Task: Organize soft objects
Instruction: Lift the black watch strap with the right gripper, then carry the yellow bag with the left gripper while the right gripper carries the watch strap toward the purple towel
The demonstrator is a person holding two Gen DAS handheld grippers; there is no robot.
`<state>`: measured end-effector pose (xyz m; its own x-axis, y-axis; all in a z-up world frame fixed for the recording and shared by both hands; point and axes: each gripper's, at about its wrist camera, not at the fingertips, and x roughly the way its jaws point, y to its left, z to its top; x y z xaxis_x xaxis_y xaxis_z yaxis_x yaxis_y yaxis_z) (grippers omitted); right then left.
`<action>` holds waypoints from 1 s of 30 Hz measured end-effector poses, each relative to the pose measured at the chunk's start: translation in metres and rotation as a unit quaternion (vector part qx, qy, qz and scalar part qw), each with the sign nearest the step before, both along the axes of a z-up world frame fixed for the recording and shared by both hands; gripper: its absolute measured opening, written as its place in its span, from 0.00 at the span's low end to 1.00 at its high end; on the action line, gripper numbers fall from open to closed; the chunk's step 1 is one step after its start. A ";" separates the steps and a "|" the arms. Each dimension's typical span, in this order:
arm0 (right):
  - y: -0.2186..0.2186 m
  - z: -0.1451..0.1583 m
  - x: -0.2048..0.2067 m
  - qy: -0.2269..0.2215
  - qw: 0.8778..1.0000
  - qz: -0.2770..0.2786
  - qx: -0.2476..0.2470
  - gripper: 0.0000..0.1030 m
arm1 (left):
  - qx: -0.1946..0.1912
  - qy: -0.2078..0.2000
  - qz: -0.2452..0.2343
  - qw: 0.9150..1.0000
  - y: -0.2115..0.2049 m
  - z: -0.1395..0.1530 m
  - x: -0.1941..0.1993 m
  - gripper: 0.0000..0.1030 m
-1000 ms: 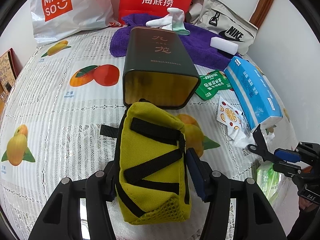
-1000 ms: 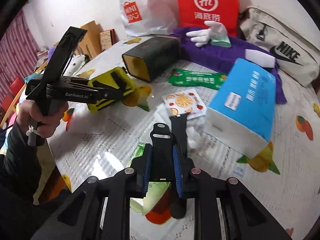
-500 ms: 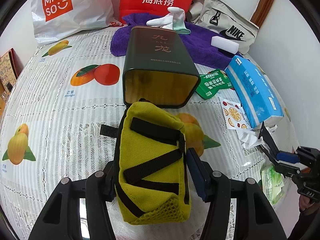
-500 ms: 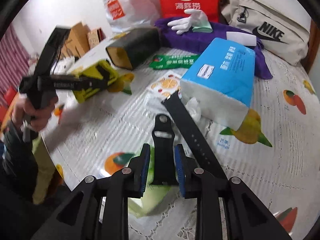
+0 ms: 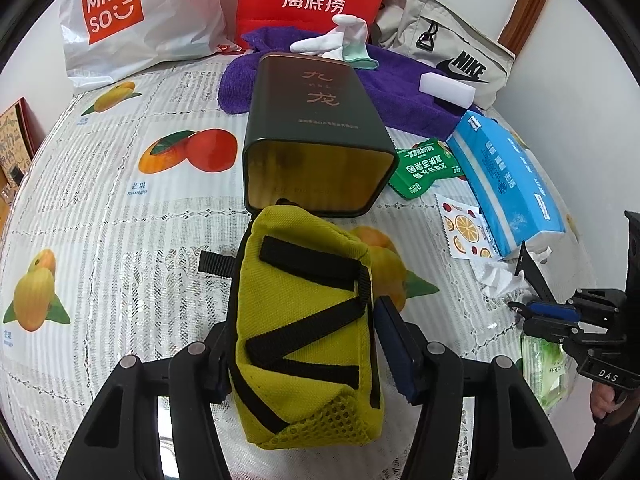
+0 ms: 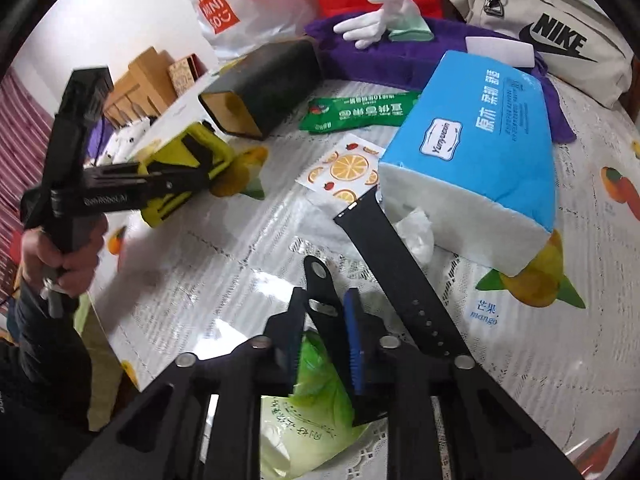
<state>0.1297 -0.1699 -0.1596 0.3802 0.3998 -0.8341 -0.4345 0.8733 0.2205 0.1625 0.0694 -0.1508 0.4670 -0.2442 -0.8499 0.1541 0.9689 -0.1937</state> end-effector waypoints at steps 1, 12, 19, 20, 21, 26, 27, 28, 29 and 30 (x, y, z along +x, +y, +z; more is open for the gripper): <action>0.001 0.000 -0.001 -0.001 1.000 0.002 -0.001 0.15 | -0.001 0.000 0.001 1.000 0.000 0.000 0.000 0.56; -0.014 0.012 -0.012 -0.036 0.999 -0.013 -0.007 0.04 | 0.002 -0.011 0.014 1.000 0.004 0.007 -0.012 0.48; -0.034 0.021 -0.023 -0.057 0.997 -0.040 -0.025 0.04 | 0.008 -0.016 0.026 1.000 0.010 0.013 -0.023 0.47; -0.039 0.021 -0.025 -0.059 0.997 -0.048 -0.026 0.04 | 0.006 -0.016 0.029 0.999 0.012 0.013 -0.025 0.47; -0.042 0.021 -0.026 -0.059 0.997 -0.053 -0.027 0.04 | 0.003 -0.016 0.034 0.999 0.015 0.014 -0.027 0.47; -0.066 0.026 -0.029 -0.068 0.993 -0.090 -0.030 0.04 | -0.018 -0.020 0.056 0.998 0.030 0.019 -0.033 0.47; -0.070 0.029 -0.030 -0.075 0.992 -0.096 -0.031 0.04 | -0.018 -0.023 0.058 0.998 0.031 0.021 -0.034 0.47; -0.074 0.032 -0.030 -0.080 0.991 -0.100 -0.032 0.04 | -0.015 -0.027 0.062 0.998 0.032 0.024 -0.034 0.47; -0.076 0.034 -0.029 -0.084 0.991 -0.103 -0.034 0.04 | -0.011 -0.031 0.066 0.997 0.032 0.028 -0.034 0.47; -0.079 0.037 -0.028 -0.089 0.990 -0.107 -0.033 0.04 | -0.009 -0.034 0.068 0.997 0.032 0.032 -0.033 0.47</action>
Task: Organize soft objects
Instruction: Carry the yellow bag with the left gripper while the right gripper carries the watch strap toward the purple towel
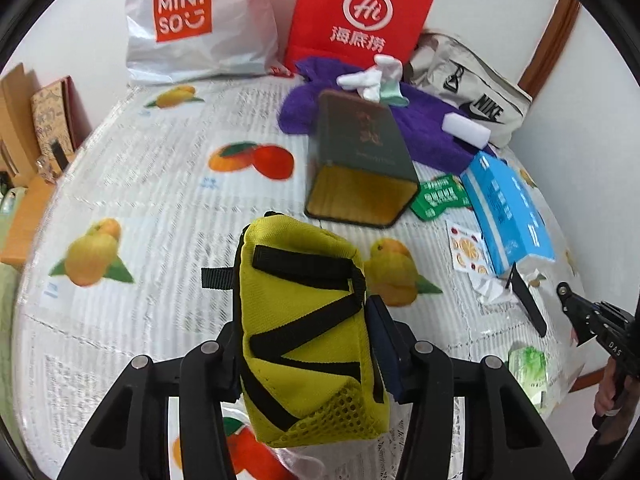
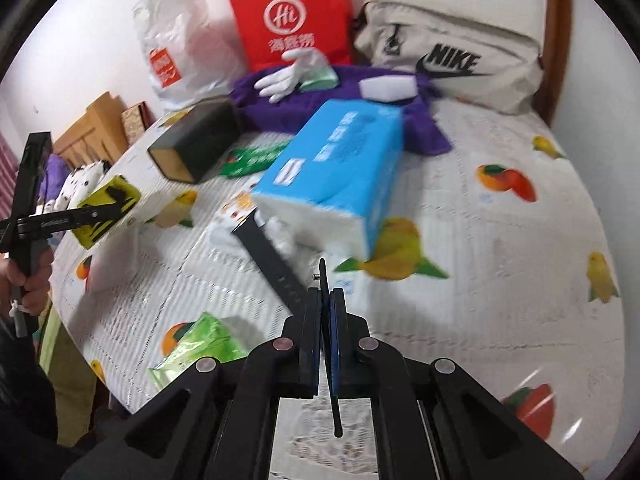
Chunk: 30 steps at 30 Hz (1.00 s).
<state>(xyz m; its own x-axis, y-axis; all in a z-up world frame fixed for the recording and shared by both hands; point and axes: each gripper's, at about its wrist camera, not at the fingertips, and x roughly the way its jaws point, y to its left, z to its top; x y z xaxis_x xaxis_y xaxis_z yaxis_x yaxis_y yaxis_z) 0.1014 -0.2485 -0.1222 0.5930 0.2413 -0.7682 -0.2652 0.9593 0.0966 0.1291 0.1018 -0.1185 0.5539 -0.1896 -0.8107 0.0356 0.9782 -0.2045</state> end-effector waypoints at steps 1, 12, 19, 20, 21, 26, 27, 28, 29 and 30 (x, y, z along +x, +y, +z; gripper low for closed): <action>-0.003 0.003 0.001 -0.005 1.000 -0.002 0.003 0.04 | 0.000 -0.003 0.000 1.000 -0.001 0.003 0.001 0.47; 0.009 0.045 0.029 -0.055 0.998 0.028 0.034 0.04 | 0.009 -0.039 -0.016 0.999 -0.027 0.051 0.027 0.47; 0.022 0.066 0.053 -0.073 0.995 0.052 0.049 0.04 | 0.001 -0.052 -0.047 0.998 -0.055 0.074 0.051 0.47; 0.023 0.069 0.056 -0.074 0.994 0.055 0.050 0.04 | 0.001 -0.052 -0.054 0.997 -0.062 0.077 0.057 0.47; 0.025 0.072 0.060 -0.076 0.994 0.057 0.052 0.04 | 0.000 -0.052 -0.057 0.997 -0.065 0.078 0.059 0.47; 0.030 0.086 0.080 -0.089 0.992 0.066 0.065 0.04 | -0.007 -0.053 -0.085 0.995 -0.089 0.084 0.079 0.47; 0.031 0.087 0.084 -0.091 0.991 0.067 0.067 0.04 | -0.008 -0.053 -0.088 0.995 -0.092 0.085 0.083 0.47; 0.032 0.088 0.088 -0.091 0.991 0.066 0.068 0.04 | -0.008 -0.052 -0.091 0.994 -0.095 0.086 0.087 0.47; 0.032 0.090 0.093 -0.093 0.991 0.064 0.069 0.04 | -0.007 -0.052 -0.093 0.994 -0.096 0.086 0.091 0.47; 0.032 0.091 0.097 -0.095 0.991 0.063 0.069 0.04 | -0.006 -0.053 -0.093 0.994 -0.097 0.086 0.095 0.47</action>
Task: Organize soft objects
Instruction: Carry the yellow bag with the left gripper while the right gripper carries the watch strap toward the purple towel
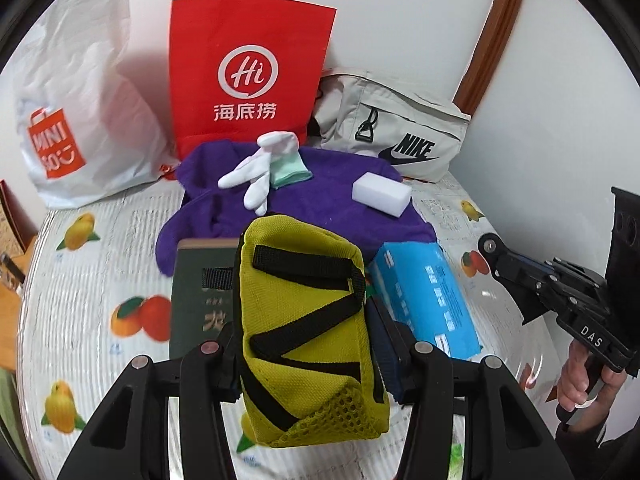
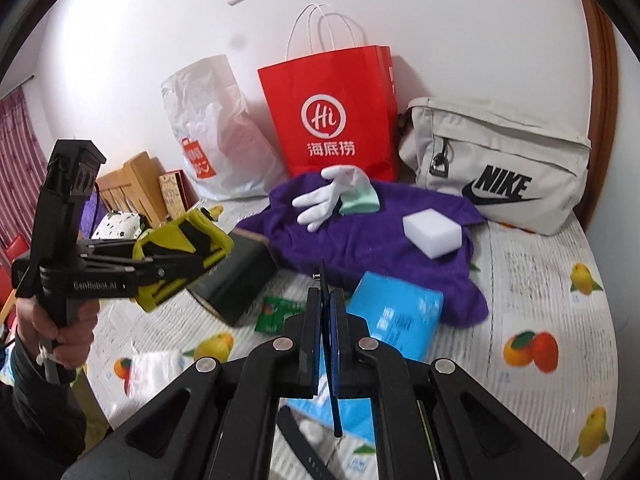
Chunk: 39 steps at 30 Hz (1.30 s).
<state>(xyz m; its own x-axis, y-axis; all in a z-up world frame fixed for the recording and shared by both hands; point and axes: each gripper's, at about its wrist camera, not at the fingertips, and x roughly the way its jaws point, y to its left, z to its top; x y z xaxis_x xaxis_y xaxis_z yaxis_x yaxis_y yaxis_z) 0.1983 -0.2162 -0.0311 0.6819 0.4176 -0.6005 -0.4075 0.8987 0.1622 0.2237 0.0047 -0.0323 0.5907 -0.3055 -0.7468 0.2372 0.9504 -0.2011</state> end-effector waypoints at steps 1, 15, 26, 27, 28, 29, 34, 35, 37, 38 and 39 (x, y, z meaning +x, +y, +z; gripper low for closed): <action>0.000 0.001 0.005 -0.002 1.000 -0.001 0.001 0.04 | 0.001 0.000 0.001 1.000 0.001 0.000 0.004 0.47; -0.022 -0.011 0.072 0.012 0.997 -0.059 -0.040 0.04 | 0.017 0.020 0.062 0.998 0.061 -0.020 0.063 0.47; -0.022 -0.022 0.112 0.017 0.996 -0.069 -0.058 0.04 | 0.021 0.021 0.063 0.998 0.067 -0.028 0.106 0.47; -0.021 -0.023 0.115 0.017 0.996 -0.067 -0.060 0.04 | 0.020 0.022 0.063 0.998 0.066 -0.028 0.110 0.47; -0.019 -0.024 0.119 0.016 0.996 -0.065 -0.061 0.04 | 0.019 0.023 0.060 0.998 0.064 -0.029 0.115 0.47; -0.018 -0.024 0.121 0.017 0.996 -0.064 -0.063 0.04 | 0.019 0.023 0.058 0.998 0.062 -0.029 0.119 0.47; -0.009 -0.030 0.138 0.017 0.996 -0.053 -0.070 0.04 | 0.009 0.029 0.048 0.998 0.053 -0.036 0.139 0.47; -0.008 -0.033 0.142 0.019 0.996 -0.050 -0.069 0.04 | 0.006 0.031 0.046 0.998 0.051 -0.038 0.144 0.47; -0.003 -0.037 0.148 0.024 0.996 -0.043 -0.070 0.04 | 0.004 0.035 0.042 0.999 0.048 -0.040 0.151 0.47; -0.001 -0.039 0.150 0.026 0.996 -0.041 -0.071 0.04 | 0.005 0.037 0.040 0.998 0.045 -0.042 0.155 0.47; 0.000 -0.042 0.152 0.028 0.996 -0.038 -0.071 0.04 | 0.006 0.040 0.038 0.998 0.043 -0.044 0.159 0.47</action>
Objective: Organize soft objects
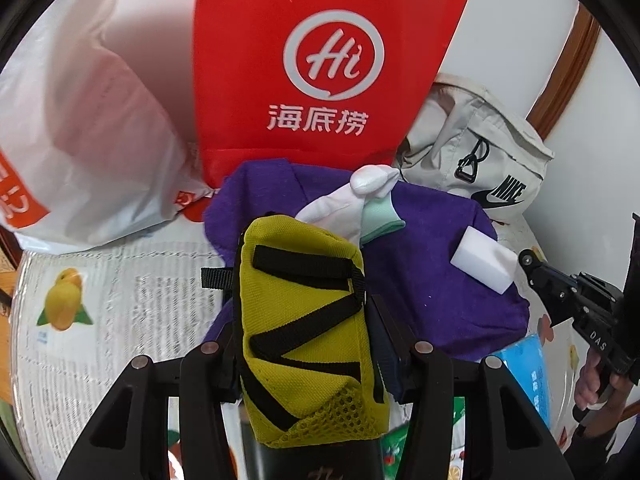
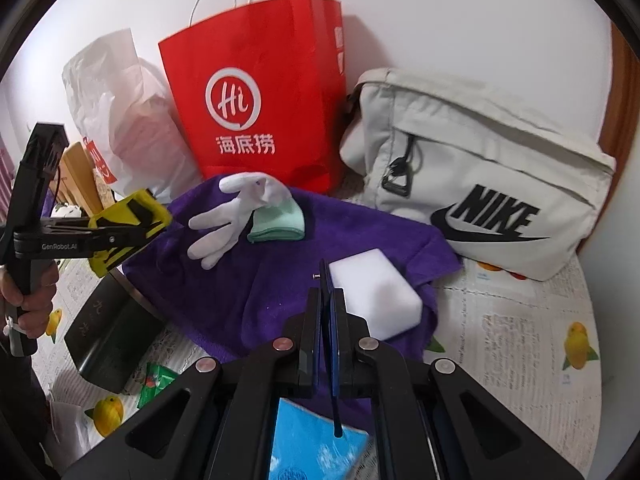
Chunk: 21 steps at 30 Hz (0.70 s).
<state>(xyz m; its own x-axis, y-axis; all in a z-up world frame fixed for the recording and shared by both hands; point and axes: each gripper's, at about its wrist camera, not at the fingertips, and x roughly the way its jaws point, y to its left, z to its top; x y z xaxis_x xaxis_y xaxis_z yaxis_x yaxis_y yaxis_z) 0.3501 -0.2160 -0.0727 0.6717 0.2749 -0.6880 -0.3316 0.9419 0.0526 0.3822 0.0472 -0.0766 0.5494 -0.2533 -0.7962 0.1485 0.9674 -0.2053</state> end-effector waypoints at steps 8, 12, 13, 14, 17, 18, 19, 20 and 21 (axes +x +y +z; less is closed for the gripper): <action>0.020 -0.023 0.021 0.033 0.999 0.026 -0.014 0.04 | -0.014 0.031 -0.019 0.999 -0.014 -0.016 0.025 0.47; 0.026 -0.033 0.029 0.050 0.998 0.033 -0.022 0.04 | -0.014 0.043 -0.026 0.999 -0.023 -0.024 0.036 0.47; 0.027 -0.035 0.031 0.053 0.998 0.033 -0.023 0.04 | -0.012 0.045 -0.027 0.999 -0.025 -0.025 0.039 0.47; 0.027 -0.037 0.033 0.057 0.998 0.033 -0.023 0.04 | -0.008 0.049 -0.028 0.998 -0.027 -0.028 0.042 0.47; 0.026 -0.043 0.039 0.071 0.997 0.031 -0.021 0.04 | -0.005 0.060 -0.028 0.998 -0.029 -0.035 0.048 0.47; 0.026 -0.045 0.041 0.076 0.996 0.031 -0.021 0.04 | -0.005 0.063 -0.029 0.998 -0.029 -0.037 0.049 0.48; 0.025 -0.047 0.042 0.082 0.996 0.031 -0.022 0.04 | -0.006 0.066 -0.027 0.997 -0.029 -0.039 0.050 0.48; 0.025 -0.047 0.043 0.084 0.996 0.030 -0.025 0.04 | -0.007 0.069 -0.025 0.997 -0.028 -0.041 0.051 0.49; 0.026 -0.048 0.044 0.086 0.995 0.030 -0.028 0.05 | -0.008 0.071 -0.025 0.997 -0.028 -0.042 0.052 0.49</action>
